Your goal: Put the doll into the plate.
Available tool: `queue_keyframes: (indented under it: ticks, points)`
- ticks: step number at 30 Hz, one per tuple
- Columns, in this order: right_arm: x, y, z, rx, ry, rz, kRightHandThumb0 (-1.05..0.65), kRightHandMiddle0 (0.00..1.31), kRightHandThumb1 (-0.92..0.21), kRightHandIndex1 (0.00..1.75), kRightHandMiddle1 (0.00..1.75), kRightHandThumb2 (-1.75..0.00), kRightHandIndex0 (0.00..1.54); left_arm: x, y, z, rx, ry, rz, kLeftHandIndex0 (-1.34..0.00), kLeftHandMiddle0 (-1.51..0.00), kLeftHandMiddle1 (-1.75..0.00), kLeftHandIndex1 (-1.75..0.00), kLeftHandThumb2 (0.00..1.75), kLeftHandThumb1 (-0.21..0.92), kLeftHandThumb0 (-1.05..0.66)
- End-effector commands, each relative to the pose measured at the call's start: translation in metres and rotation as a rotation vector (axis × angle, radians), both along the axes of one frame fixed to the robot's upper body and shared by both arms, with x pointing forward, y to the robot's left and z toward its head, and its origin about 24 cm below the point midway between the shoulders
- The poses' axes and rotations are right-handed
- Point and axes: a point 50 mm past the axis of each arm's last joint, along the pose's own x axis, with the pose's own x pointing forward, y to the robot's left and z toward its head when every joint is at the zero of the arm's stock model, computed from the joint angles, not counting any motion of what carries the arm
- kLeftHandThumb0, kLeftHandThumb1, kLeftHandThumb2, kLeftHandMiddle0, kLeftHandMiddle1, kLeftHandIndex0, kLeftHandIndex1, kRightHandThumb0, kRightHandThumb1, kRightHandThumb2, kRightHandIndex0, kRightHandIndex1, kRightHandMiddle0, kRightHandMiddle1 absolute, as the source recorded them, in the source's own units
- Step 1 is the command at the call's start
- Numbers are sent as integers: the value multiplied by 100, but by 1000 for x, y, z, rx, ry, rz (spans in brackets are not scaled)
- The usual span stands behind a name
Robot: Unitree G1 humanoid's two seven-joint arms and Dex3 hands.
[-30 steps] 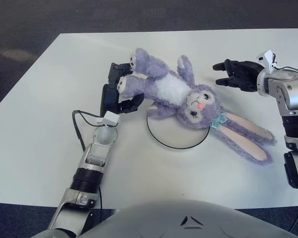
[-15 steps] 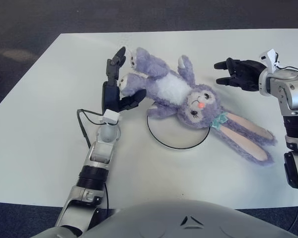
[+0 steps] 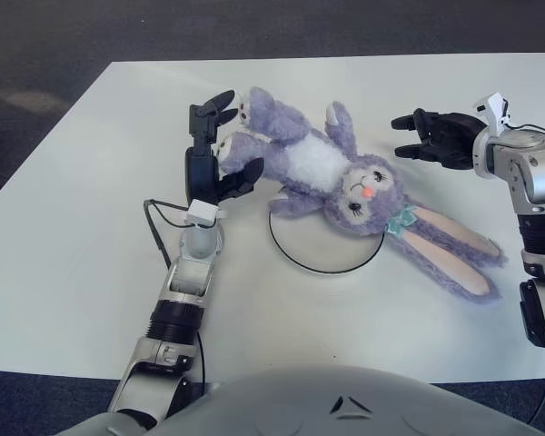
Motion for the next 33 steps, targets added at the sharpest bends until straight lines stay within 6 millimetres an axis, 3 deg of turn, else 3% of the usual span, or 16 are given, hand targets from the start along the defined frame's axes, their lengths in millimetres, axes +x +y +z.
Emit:
queue_keyframes:
  ticks: [1, 6, 15, 22, 33]
  points:
    - [0, 1, -2, 2, -4, 9, -79, 0, -92, 50, 51, -88, 15, -8, -2, -30, -21, 102, -39, -37, -67, -173, -173, 91, 63, -41]
    - [0, 1, -3, -1, 1, 18, -79, 0, -92, 50, 50, -87, 15, -12, -1, -27, -19, 78, -82, -46, -93, -174, -174, 107, 51, -42]
    - [0, 0, -3, 1, -1, 13, -79, 0, -92, 49, 49, -86, 12, -15, 2, -27, 41, 79, -58, -54, -121, -175, -175, 120, 40, -45]
    - [0, -1, -4, -4, -2, 5, -78, 0, -92, 50, 49, -85, 13, -16, 3, -25, 41, 78, -51, -62, -131, -175, -175, 132, 31, -48]
    - [0, -2, -5, -13, 6, 0, -75, 0, -92, 50, 52, -86, 13, -20, 3, -20, -77, 116, -130, -64, -134, -175, -175, 135, 29, -49]
